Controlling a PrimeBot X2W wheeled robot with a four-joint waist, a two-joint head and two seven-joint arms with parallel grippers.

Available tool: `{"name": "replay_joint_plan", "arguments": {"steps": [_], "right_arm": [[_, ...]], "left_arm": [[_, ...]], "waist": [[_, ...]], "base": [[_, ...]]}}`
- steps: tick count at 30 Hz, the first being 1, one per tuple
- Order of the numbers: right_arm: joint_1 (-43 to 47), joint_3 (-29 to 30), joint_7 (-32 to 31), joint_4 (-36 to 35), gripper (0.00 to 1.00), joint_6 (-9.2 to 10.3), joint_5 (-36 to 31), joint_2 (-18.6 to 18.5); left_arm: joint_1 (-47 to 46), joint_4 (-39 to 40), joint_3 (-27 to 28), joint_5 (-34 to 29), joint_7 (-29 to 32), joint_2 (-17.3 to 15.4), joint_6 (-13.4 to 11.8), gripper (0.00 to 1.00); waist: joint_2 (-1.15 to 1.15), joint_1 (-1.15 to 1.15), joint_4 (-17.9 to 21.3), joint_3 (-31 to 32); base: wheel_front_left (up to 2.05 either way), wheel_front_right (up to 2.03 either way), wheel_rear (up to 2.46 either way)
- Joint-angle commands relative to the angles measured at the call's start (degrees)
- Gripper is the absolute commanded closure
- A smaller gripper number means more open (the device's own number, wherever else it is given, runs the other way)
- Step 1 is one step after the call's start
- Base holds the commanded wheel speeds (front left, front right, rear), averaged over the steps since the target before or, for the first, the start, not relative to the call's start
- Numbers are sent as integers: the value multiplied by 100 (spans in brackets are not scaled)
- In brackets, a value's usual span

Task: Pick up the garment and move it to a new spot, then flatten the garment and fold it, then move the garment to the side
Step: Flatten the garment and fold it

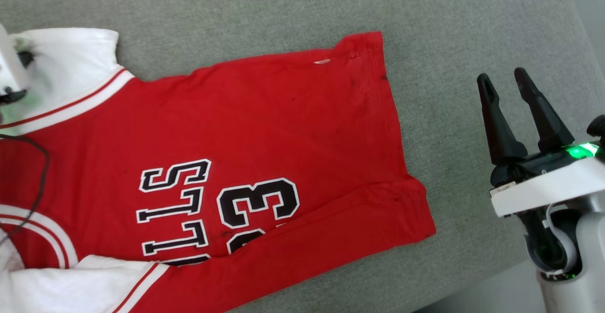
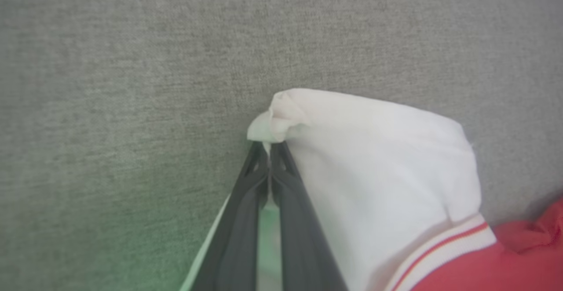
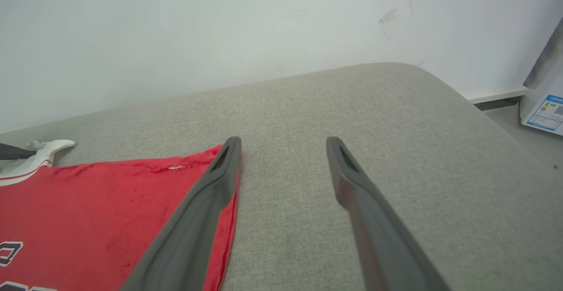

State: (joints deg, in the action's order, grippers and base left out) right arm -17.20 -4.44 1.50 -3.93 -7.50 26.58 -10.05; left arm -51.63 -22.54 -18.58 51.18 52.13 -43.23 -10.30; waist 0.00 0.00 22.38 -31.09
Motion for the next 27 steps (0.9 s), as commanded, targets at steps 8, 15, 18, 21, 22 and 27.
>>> {"name": "replay_joint_plan", "arguments": {"steps": [8, 15, 18, 21, 22, 27], "right_arm": [[-615, -266, -1338, 821, 0, 2, 700, -632], [-1358, -611, -2691, 1796, 0, 2, 1311, -1050], [-1728, -704, -3006, 2162, 0, 2, 1435, -1129], [-2093, -792, -3228, 2494, 0, 2, 1521, -1174], [-2224, -812, -3264, 2586, 0, 2, 1545, -1189], [-2628, -998, -3693, 3201, 0, 4, 1523, -1215]], "left_arm": [[72, -133, -153, -125, -771, 487, 288, 100], [-289, -40, -418, -310, -1192, 917, 532, 100], [-420, 30, -524, -362, -1226, 1058, 623, 100], [-517, 122, -605, -394, -1220, 1118, 676, 100], [-539, 161, -627, -415, -1233, 1141, 697, 100], [-603, 284, -695, -471, -1305, 1199, 729, 100]], "waist": [[0, 0, -608, 482], [0, 0, -1254, 539], [0, 0, -1467, 458], [0, 0, -1624, 352], [0, 0, -1665, 318], [0, 0, -1785, 196]], "base": [[0, 0, 0], [0, 0, 0], [0, 0, 0], [0, 0, 0], [0, 0, 0], [0, 0, 0]]}}
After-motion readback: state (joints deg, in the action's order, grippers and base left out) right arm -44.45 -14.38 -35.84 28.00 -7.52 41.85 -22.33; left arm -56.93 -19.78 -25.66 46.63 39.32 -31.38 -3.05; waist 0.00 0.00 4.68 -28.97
